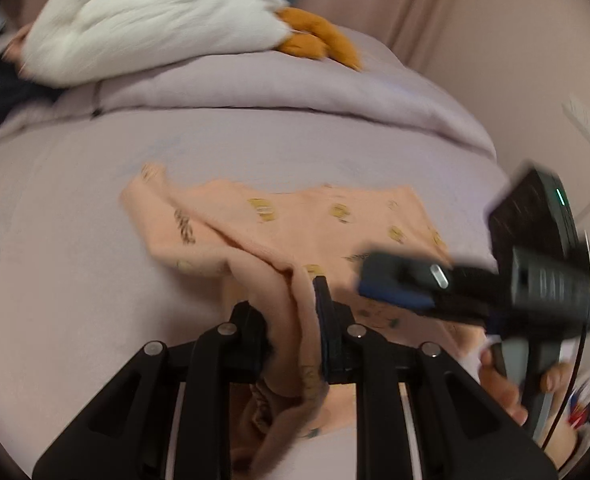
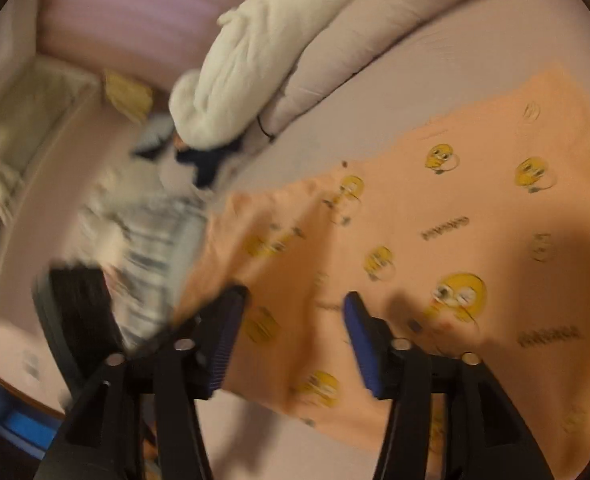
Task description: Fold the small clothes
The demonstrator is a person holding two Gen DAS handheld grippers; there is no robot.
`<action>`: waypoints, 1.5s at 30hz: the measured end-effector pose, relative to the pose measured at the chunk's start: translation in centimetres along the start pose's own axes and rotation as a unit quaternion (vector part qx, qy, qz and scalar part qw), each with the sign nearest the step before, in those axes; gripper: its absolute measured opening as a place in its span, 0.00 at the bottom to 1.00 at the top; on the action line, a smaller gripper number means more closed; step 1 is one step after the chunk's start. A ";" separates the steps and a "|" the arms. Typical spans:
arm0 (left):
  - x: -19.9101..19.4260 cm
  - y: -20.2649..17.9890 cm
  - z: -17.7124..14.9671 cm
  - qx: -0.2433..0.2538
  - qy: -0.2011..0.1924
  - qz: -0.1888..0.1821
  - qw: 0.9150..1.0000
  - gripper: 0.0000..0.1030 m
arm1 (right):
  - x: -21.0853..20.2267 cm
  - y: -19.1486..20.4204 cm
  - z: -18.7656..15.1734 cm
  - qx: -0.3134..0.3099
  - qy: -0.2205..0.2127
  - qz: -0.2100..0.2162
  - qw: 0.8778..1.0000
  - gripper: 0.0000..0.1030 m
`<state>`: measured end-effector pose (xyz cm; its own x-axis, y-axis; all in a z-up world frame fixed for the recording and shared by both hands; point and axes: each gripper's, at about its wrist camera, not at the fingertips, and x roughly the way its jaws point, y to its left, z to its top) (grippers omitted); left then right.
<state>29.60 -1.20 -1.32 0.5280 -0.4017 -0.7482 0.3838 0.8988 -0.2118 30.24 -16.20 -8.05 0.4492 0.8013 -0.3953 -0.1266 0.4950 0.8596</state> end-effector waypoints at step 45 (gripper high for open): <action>1.7 1.5 -5.5 -0.044 0.072 -0.087 0.993 0.41 | -9.2 -2.4 3.8 -0.077 -0.061 -0.202 0.974 0.09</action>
<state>26.95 0.40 -6.38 0.3430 -0.5288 -0.7764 0.3889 0.8323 -0.3950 29.72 -26.05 -5.24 0.5902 0.4891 -0.6422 -0.0446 0.8141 0.5790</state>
